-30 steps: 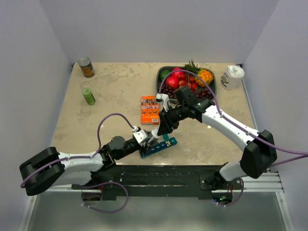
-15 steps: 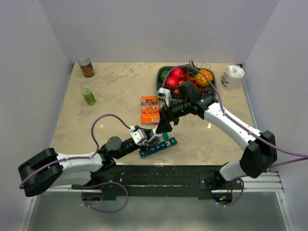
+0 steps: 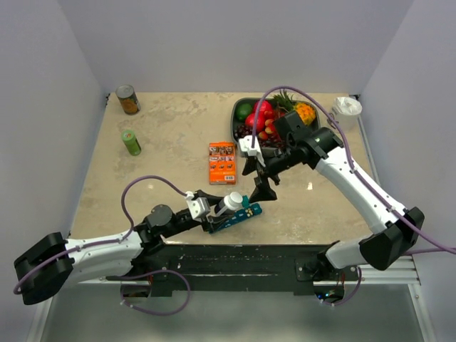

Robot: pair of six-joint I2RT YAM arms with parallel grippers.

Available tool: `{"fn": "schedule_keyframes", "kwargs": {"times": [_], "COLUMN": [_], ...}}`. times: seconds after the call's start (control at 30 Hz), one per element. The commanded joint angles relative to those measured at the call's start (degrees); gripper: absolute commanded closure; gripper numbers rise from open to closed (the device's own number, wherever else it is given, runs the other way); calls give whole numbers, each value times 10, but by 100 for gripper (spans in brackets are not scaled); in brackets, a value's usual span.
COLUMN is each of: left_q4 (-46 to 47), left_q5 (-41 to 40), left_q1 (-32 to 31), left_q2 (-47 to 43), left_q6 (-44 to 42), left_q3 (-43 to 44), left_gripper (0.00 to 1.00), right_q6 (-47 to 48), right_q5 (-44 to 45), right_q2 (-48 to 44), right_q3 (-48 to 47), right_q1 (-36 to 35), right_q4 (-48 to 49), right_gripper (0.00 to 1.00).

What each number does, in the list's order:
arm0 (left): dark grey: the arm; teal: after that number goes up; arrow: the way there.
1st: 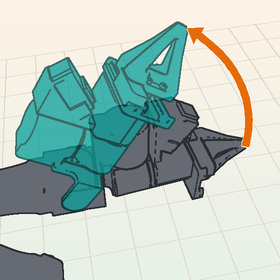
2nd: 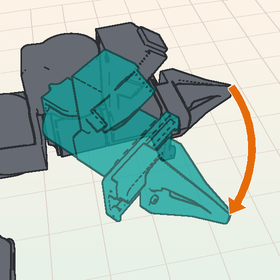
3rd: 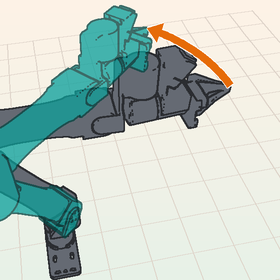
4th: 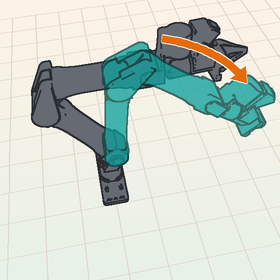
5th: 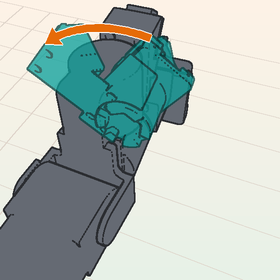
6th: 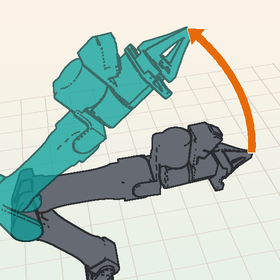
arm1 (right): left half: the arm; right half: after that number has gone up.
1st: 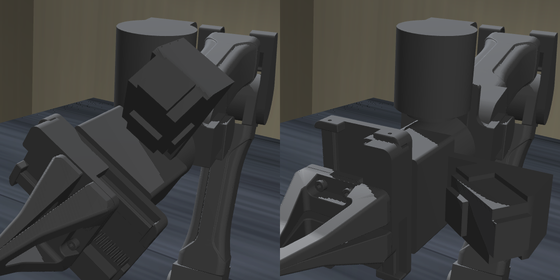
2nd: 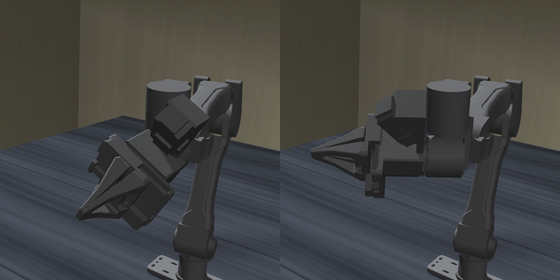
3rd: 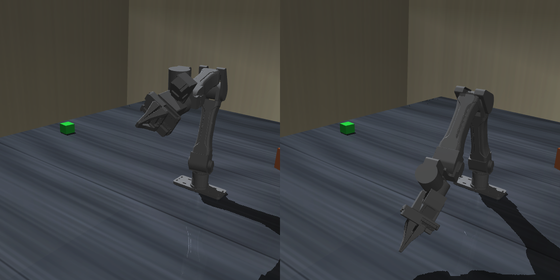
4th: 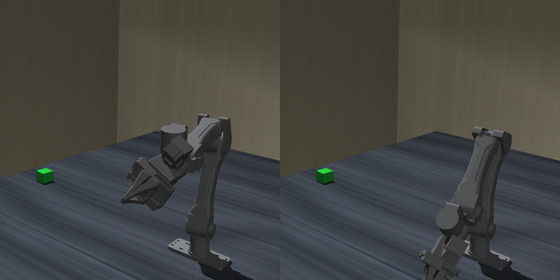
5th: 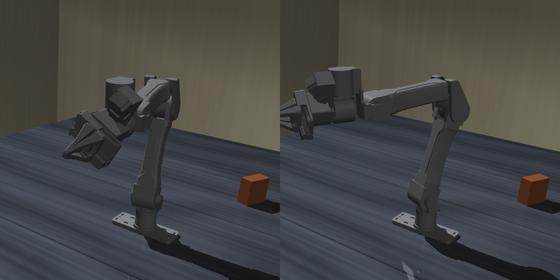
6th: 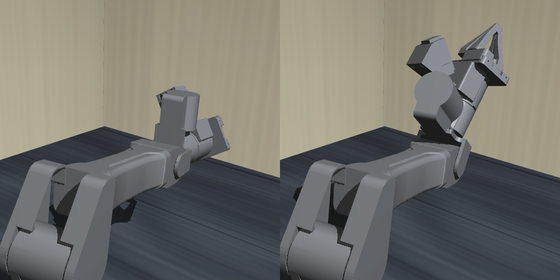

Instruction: Sort the pills into containers

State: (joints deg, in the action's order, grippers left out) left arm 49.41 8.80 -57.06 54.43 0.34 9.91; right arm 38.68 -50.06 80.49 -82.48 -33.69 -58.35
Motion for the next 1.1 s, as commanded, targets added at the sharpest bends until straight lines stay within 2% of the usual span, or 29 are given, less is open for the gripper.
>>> {"fn": "schedule_keyframes", "kwargs": {"times": [0.0, 0.07, 0.17, 0.3, 0.47, 0.6, 0.9, 1.03, 1.07], "left_q4": [-16, -17, -18, -13, 1, 13, 24, 32, 34], "left_q5": [70, 84, 106, 119, 118, 119, 125, 119, 119], "left_q1": [3, 3, 3, 3, 4, 5, 7, 8, 10], "left_q2": [-20, -19, -6, 11, 19, 25, 24, 21, 23], "left_q6": [14, 19, 26, 38, 43, 49, 59, 63, 64], "left_q3": [4, 8, 20, 28, 31, 34, 31, 27, 28], "left_gripper": [100, 100, 100, 100, 100, 100, 100, 100, 100], "right_q6": [376, 450, 453, 422, 368, 330, 294, 282, 277], "right_q5": [-71, -77, -76, -62, -32, -2, -4, 1, 2], "right_q2": [-2, -2, 3, 7, -3, -11, -12, -15, -16], "right_q3": [-40, -23, -15, -13, 21, 46, 63, 64, 64], "right_q1": [-7, -15, -33, -58, -84, -99, -100, -101, -101], "right_q4": [-213, -229, -211, -183, -129, -87, -50, -43, -40], "right_gripper": [1, 1, 2, 8, 22, 28, 35, 44, 49]}}
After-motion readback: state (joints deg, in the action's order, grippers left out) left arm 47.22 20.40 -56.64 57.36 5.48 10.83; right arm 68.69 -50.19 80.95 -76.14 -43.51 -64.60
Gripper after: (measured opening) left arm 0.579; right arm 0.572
